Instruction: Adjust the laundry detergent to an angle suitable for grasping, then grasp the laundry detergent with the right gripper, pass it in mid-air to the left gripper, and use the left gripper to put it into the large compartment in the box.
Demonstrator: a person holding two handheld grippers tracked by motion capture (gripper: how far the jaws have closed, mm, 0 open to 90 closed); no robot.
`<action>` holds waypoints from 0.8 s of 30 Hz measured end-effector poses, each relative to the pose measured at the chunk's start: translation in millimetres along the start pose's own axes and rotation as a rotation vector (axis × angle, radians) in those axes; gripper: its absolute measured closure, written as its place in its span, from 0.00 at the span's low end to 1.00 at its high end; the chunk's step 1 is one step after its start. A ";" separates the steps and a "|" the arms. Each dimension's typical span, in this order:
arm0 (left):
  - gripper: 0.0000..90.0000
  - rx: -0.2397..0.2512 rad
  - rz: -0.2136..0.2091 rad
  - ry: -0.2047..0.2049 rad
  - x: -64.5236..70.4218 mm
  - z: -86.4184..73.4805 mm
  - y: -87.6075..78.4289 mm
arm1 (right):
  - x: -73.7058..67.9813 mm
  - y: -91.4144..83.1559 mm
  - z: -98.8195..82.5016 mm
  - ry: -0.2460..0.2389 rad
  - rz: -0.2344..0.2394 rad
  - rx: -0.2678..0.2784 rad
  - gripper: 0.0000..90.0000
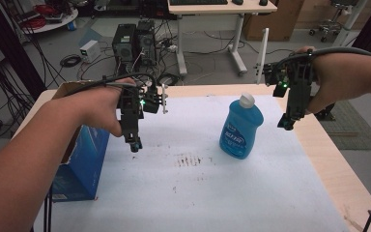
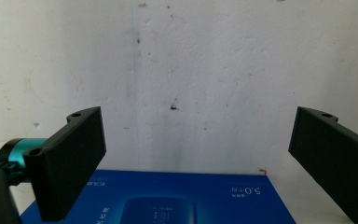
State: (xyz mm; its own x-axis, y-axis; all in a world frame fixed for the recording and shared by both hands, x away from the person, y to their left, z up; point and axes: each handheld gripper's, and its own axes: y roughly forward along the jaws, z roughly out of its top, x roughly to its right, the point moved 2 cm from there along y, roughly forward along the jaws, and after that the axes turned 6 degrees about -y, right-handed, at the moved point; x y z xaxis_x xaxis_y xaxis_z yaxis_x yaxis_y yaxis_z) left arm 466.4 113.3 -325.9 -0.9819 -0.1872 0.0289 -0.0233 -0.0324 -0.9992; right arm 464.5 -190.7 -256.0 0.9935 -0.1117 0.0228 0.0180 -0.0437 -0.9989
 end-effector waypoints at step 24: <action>0.04 0.000 0.003 0.002 1.2 1.2 0.2 | 0.0 -2.2 -7.2 0.008 -0.008 0.003 0.02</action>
State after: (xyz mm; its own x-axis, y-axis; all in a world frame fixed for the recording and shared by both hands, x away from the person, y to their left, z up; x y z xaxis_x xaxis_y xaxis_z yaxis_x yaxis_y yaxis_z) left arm 465.5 111.9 -326.0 -0.9823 -0.1855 0.0262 -0.0205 -0.0322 -0.9993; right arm 463.7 -197.8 -253.5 0.9924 -0.1191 0.0307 0.0259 -0.0413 -0.9988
